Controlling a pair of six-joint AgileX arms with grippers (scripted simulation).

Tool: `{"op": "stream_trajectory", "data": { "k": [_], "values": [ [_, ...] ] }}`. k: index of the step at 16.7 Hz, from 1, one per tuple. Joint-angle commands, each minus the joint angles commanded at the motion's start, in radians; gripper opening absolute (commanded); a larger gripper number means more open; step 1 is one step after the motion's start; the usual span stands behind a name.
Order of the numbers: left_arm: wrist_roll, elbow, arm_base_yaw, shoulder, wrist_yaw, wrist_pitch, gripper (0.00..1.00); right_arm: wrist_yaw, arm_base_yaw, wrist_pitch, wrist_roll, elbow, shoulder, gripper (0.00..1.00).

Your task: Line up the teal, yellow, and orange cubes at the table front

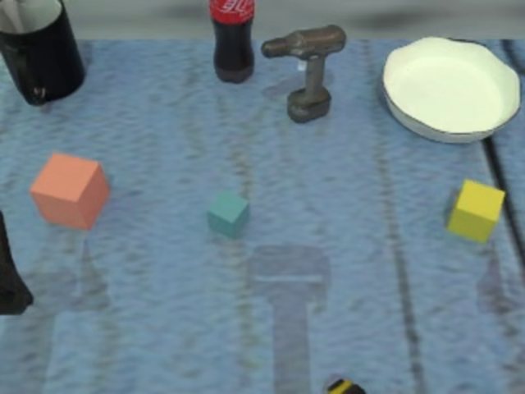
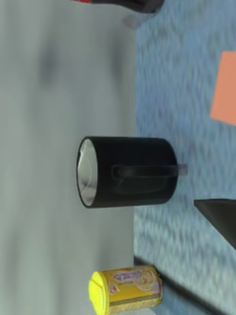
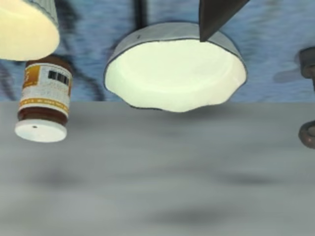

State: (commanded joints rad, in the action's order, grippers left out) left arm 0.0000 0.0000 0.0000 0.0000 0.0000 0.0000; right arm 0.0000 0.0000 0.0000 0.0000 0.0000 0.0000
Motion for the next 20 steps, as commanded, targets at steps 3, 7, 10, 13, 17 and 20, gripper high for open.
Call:
{"op": "stream_trajectory", "data": {
  "k": [3,7,10,13,17,20],
  "values": [
    [0.0,0.01,-0.003,0.01,0.001,-0.006,1.0,0.0,0.0,0.0,0.0,0.0,0.0,1.0],
    [0.0,0.154,-0.046,0.155,0.003,-0.097,1.0,0.0,0.0,0.0,0.0,0.0,0.0,1.0],
    [0.003,0.359,-0.098,0.375,0.002,-0.222,1.0,0.0,0.0,0.0,0.0,0.0,0.0,1.0],
    [0.006,0.615,-0.162,0.682,0.0,-0.382,1.0,0.0,0.0,0.0,0.0,0.0,0.0,1.0],
    [0.013,0.985,-0.258,1.151,0.0,-0.619,1.0,0.0,0.0,0.0,0.0,0.0,0.0,1.0],
    [0.018,1.256,-0.331,1.496,0.001,-0.793,1.0,0.0,0.0,0.0,0.0,0.0,0.0,1.0]
  ]
}}
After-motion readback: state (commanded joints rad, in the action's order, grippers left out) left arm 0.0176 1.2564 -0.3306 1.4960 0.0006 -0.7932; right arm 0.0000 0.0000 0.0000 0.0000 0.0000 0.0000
